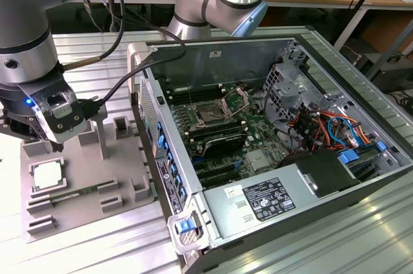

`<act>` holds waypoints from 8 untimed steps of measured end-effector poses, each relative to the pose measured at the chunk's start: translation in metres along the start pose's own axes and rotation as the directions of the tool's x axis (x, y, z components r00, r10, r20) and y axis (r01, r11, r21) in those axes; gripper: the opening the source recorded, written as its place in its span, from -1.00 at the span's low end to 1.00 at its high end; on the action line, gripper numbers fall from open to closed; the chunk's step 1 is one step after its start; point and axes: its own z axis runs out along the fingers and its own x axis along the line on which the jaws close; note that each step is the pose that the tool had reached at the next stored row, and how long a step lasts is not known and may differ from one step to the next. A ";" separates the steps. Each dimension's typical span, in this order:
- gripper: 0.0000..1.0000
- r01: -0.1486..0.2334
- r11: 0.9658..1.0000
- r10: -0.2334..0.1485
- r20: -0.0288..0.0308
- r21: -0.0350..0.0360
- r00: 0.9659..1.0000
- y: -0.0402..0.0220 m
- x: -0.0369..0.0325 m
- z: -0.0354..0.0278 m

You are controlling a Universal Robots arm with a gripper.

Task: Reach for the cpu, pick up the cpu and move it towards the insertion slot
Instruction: 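Reach for the cpu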

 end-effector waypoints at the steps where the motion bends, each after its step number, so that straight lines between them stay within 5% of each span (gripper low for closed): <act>1: -0.79 0.000 1.000 0.000 0.000 0.000 1.000 0.0000 0.0002 0.0004; 8: -0.79 0.000 1.000 0.000 0.000 0.000 1.000 0.0000 0.0018 0.0018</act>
